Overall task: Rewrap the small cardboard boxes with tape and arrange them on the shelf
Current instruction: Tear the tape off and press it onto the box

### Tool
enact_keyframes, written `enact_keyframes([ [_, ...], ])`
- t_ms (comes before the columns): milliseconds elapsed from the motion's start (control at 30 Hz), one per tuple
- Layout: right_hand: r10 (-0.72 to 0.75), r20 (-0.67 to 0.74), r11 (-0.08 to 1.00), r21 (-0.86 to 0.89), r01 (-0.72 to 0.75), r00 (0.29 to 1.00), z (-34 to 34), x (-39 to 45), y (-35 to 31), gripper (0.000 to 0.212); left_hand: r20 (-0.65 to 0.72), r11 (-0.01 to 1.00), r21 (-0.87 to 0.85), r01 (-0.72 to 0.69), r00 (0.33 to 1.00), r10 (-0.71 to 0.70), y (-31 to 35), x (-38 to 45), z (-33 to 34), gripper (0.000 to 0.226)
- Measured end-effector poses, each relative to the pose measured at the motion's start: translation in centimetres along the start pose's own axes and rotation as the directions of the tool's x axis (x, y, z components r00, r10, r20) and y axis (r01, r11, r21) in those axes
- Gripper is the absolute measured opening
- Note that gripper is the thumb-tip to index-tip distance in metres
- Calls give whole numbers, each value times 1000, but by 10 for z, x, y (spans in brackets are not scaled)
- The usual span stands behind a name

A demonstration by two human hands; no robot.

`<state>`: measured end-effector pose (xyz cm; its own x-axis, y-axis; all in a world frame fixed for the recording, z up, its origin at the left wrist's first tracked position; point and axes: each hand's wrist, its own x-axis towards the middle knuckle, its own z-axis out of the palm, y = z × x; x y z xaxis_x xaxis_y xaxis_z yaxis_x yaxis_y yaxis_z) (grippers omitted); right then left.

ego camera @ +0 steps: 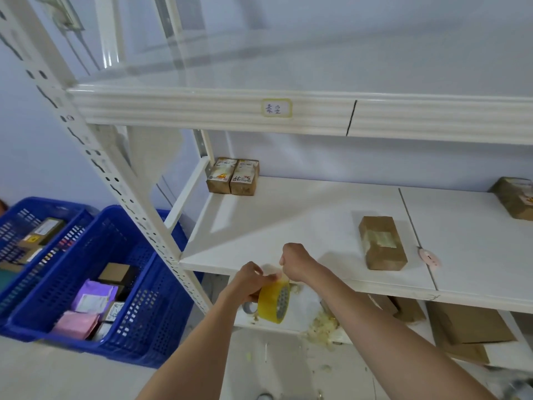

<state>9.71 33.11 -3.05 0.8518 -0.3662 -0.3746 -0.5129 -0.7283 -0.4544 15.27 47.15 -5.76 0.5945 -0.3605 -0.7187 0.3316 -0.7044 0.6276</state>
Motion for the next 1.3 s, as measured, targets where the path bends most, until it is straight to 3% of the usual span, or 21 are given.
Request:
enact_keyframes([
  [133, 39, 7, 999, -4, -39, 999, 11, 18, -3, 22, 43, 998, 6, 58, 997, -58, -12, 23, -4, 83],
  [267, 63, 18, 997, -39, -62, 998, 22, 30, -9, 22, 41, 995, 12, 98, 994, -98, -21, 40, -7, 77],
  [367, 100, 25, 994, -35, -99, 995, 26, 41, -8, 18, -19, 997, 60, 47, 999, -46, -20, 43, -10, 80],
  [467, 141, 1, 990, -7, -141, 990, 23, 50, 1, 17, 35, 1000, -6, -23, 999, 23, -14, 37, -11, 62],
  [700, 153, 36, 987, 39, -154, 988, 22, 60, 6, 20, 207, 977, -209, 46, 978, -2, -27, 36, -17, 36],
  [1133, 114, 39, 992, 44, -115, 993, 26, 57, 4, 25, 41, 991, -28, 130, 991, -129, -11, 47, -16, 41],
  [1300, 136, -34, 989, 62, -134, 990, 30, 55, 11, 25, 42, 985, 2, 171, 984, -171, -8, 51, -6, 39],
])
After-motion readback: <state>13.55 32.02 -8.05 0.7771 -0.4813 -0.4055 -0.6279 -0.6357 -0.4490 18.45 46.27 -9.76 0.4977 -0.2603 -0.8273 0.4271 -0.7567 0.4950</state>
